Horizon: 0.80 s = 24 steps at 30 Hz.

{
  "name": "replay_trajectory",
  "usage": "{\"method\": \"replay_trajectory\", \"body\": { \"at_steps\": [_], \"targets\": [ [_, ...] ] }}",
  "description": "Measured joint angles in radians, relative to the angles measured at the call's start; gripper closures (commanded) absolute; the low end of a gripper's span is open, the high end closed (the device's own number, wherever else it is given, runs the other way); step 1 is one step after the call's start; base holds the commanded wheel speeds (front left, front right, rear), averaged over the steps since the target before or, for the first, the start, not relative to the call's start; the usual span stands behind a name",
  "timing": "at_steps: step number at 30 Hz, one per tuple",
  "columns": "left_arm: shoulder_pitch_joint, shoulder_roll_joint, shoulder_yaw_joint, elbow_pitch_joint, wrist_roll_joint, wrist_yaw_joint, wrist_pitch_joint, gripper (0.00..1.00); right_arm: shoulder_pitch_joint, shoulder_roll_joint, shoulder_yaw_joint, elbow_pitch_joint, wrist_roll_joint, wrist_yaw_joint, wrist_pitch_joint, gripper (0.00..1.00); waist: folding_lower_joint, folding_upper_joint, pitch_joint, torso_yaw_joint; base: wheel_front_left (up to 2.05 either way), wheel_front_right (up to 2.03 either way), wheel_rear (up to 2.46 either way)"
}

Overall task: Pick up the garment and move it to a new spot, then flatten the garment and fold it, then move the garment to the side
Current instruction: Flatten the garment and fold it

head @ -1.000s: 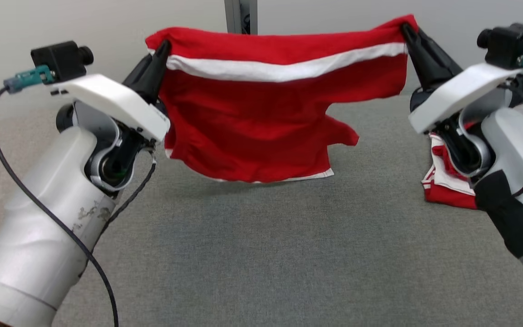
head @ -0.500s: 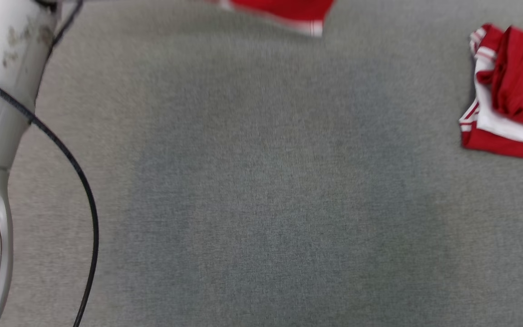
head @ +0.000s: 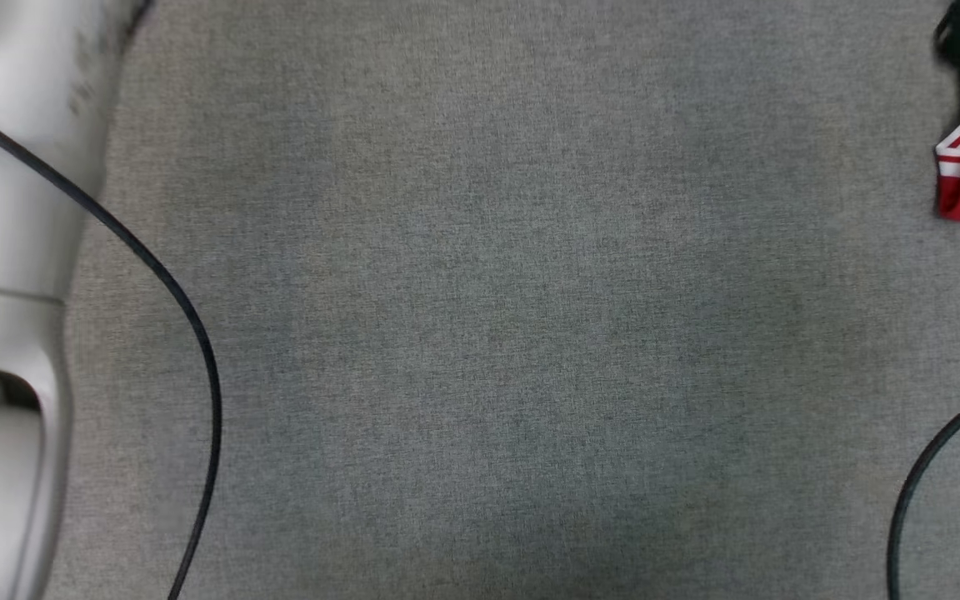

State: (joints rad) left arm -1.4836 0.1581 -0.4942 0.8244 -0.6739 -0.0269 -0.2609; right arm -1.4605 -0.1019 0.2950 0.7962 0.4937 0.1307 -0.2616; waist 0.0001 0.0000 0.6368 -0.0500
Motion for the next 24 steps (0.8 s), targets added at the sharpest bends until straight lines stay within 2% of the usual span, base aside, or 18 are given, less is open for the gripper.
{"method": "replay_trajectory", "body": {
  "at_steps": [8,15,21,24],
  "targets": [
    [0.151,-0.050,0.066,0.056,0.096,-0.055,0.000,1.00,0.155,0.008,0.041,0.049,0.011,0.000,0.000,1.00,0.0000,0.0000,0.009,0.011,0.00,0.00,0.00],
    [0.277,-0.076,0.083,0.156,0.142,-0.088,-0.001,1.00,0.290,-0.011,0.062,0.069,0.074,0.000,0.000,1.00,0.0000,0.0000,-0.041,0.032,0.00,0.00,0.00],
    [0.390,-0.081,0.049,0.243,0.173,-0.098,-0.001,1.00,0.410,-0.014,0.121,0.125,0.150,0.000,0.000,1.00,0.0000,0.0001,-0.121,0.042,0.00,0.00,0.00],
    [0.451,-0.088,-0.010,0.259,0.164,-0.100,-0.001,1.00,0.461,-0.012,0.189,0.188,0.199,0.000,0.001,1.00,0.0000,0.0001,-0.169,0.045,0.00,0.00,0.00]
  ]
}}
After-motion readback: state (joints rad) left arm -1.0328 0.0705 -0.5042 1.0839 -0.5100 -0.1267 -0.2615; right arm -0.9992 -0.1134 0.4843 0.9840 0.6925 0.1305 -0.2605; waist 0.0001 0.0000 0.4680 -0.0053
